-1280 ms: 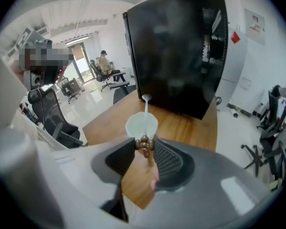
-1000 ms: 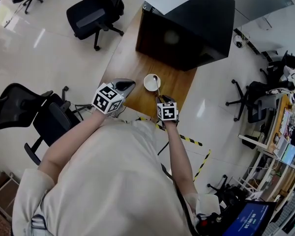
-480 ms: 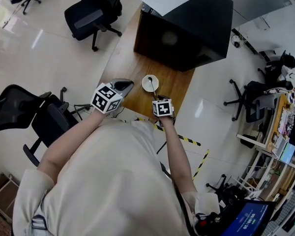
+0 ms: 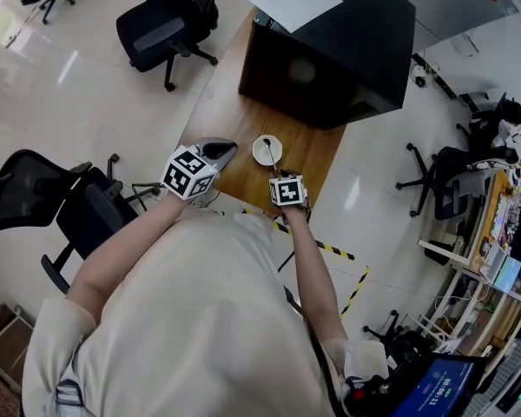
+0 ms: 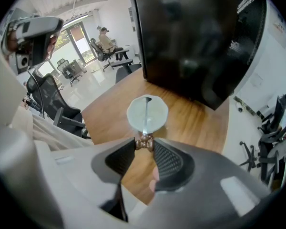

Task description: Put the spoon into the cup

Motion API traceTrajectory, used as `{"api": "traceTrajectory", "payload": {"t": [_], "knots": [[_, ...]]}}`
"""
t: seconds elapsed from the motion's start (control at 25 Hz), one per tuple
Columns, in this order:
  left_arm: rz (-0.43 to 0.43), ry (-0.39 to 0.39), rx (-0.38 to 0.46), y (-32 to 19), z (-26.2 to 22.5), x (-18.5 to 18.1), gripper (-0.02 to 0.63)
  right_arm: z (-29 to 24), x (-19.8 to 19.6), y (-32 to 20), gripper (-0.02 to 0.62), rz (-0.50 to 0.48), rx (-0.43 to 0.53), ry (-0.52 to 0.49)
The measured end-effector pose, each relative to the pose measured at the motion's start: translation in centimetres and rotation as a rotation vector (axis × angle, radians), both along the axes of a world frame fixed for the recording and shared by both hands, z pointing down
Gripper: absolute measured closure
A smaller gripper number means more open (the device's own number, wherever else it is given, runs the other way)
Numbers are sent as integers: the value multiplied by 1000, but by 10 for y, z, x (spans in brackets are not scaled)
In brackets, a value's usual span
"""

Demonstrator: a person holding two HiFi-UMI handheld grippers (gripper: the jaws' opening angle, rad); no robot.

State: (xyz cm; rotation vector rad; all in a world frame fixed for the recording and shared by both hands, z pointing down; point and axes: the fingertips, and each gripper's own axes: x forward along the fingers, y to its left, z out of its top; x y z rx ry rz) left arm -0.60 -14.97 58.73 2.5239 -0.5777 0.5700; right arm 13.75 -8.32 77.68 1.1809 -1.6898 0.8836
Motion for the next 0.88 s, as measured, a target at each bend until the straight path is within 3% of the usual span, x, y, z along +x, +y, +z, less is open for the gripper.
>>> {"api": "traceTrajectory", "payload": {"t": [0.88], "knots": [[-16, 7, -11, -14, 1, -5, 601, 5, -1, -6, 468, -24, -48, 17]]}}
